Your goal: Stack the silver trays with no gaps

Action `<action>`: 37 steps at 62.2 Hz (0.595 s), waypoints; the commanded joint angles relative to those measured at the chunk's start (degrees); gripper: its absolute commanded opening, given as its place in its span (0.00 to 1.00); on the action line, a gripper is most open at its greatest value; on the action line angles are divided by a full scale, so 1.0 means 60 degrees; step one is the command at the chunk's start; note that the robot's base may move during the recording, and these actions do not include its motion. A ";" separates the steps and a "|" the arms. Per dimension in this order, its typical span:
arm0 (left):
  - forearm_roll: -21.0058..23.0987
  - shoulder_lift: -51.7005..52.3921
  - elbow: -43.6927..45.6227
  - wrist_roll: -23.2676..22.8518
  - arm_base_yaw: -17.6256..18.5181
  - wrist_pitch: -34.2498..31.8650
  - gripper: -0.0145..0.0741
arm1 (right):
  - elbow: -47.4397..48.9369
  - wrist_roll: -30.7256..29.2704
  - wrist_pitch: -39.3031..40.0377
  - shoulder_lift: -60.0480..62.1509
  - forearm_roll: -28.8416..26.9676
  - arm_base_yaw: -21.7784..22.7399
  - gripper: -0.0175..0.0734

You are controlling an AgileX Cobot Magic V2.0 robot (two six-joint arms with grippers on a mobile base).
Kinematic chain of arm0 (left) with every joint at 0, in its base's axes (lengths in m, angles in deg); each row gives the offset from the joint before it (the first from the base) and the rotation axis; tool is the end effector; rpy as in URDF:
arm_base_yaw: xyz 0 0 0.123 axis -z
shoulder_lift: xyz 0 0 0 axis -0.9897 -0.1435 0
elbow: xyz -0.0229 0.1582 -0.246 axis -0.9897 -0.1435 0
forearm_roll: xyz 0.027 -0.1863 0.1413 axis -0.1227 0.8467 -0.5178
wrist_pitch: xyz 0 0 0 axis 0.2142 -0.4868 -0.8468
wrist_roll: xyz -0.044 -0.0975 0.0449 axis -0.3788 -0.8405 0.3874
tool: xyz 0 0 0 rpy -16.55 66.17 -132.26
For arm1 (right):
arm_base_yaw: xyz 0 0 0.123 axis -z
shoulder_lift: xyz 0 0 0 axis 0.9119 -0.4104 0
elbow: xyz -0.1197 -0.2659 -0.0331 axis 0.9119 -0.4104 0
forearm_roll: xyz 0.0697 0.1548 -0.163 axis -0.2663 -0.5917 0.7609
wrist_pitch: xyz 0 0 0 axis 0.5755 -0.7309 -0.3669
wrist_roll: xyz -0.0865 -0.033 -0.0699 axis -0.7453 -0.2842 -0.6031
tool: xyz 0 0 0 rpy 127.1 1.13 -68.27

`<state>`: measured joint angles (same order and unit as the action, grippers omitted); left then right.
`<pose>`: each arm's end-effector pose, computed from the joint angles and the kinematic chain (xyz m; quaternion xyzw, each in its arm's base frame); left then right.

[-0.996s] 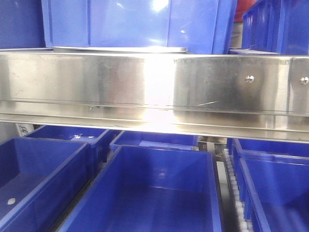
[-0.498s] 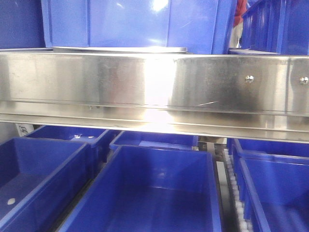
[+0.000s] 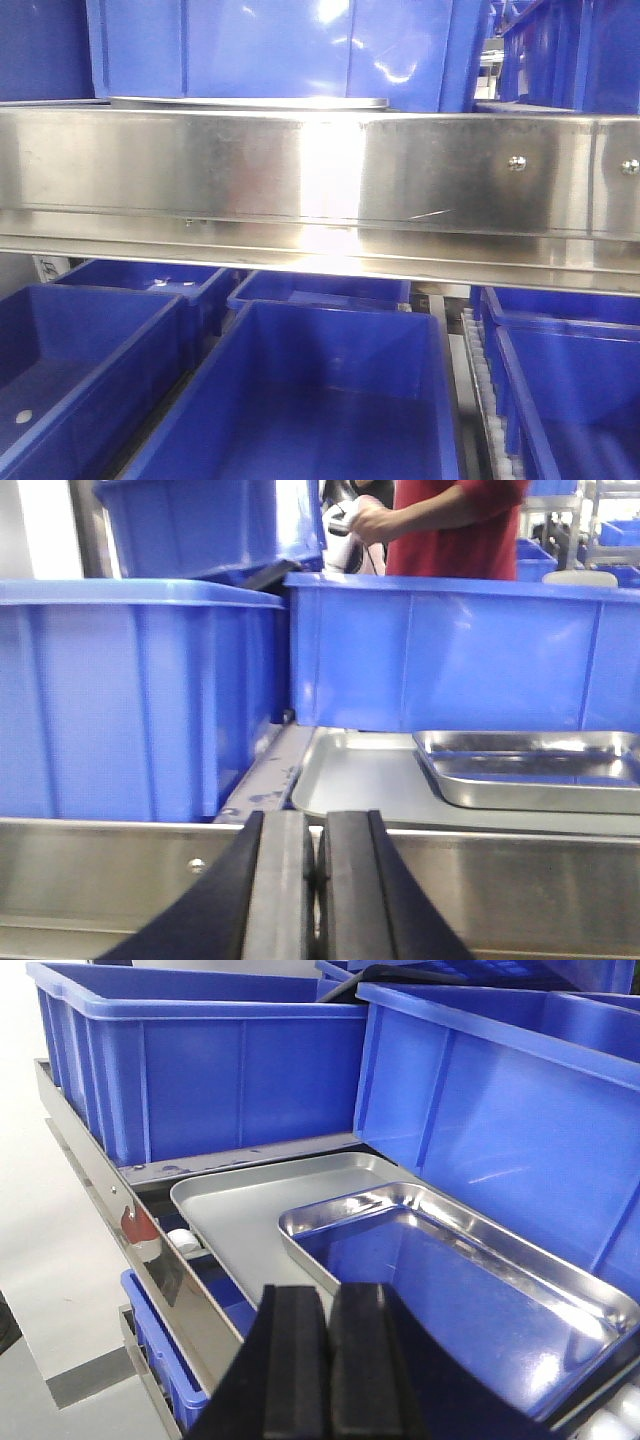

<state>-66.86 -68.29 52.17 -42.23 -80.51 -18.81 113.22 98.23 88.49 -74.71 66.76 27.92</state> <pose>0.0478 -0.0068 0.2724 0.0414 0.6795 -0.0083 0.7325 0.1873 0.1507 0.3578 -0.2434 0.7133 0.2360 0.6134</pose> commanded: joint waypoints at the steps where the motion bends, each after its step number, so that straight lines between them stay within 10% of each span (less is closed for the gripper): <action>1: 0.0101 0.0624 -0.0289 0.0011 -0.0227 0.0005 0.17 | -0.0010 -0.0036 0.0237 0.0103 0.0089 -0.0006 0.10; 16: 0.1699 0.0624 -0.2210 0.0011 -0.0249 -0.2213 0.17 | -0.0010 -0.0036 0.0453 0.0103 0.0089 -0.0006 0.10; 37: 0.0878 0.0624 -0.2302 0.0074 -0.0249 -0.2840 0.17 | -0.0010 -0.0036 0.0523 0.0103 0.0089 -0.0006 0.10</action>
<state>-58.53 -64.84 38.28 -42.14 -81.91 -34.09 113.22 98.23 90.18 -74.71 66.76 27.92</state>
